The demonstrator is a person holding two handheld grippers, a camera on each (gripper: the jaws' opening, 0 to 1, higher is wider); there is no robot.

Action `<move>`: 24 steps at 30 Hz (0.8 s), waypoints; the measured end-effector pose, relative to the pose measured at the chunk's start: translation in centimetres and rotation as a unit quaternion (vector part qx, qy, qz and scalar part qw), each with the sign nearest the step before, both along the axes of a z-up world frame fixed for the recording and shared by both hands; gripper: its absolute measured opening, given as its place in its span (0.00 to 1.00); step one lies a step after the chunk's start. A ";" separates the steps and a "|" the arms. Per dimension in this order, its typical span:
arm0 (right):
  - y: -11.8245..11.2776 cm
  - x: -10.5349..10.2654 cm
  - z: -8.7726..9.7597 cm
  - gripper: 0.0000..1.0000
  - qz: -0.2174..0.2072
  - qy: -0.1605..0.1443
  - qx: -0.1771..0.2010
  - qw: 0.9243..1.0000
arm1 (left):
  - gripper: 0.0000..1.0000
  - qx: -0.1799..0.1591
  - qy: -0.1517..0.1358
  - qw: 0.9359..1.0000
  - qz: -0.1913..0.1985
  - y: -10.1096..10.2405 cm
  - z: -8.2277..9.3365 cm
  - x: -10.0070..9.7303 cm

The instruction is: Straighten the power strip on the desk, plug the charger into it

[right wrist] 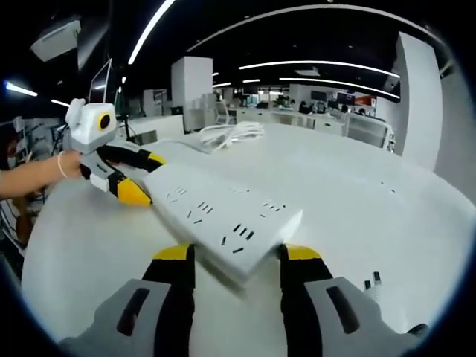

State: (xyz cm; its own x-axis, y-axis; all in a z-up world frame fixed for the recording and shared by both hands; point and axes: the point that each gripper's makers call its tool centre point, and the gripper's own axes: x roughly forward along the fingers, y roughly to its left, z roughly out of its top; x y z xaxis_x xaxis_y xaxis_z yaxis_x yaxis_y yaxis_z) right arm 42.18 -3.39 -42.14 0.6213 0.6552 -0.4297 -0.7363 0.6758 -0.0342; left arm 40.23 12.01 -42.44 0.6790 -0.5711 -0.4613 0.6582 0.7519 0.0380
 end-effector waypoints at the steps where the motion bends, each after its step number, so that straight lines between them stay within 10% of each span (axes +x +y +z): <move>1: 0.0 0.0 0.0 0.43 -0.001 0.000 0.000 1.000 | 0.47 0.000 0.000 1.000 -0.002 0.0 0.0 0.0; 24: -0.5 0.0 0.1 0.41 -0.016 -0.001 0.003 1.000 | 0.47 0.012 0.013 0.999 -0.028 -0.3 0.0 0.7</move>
State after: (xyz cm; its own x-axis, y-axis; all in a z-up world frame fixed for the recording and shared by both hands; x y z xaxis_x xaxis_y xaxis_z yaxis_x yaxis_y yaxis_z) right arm 42.13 -3.86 -42.08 0.6429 0.6371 -0.4253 -0.7141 0.6994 -0.0317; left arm 40.96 11.71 -42.44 0.6339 -0.5964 -0.4924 0.7000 0.7132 0.0373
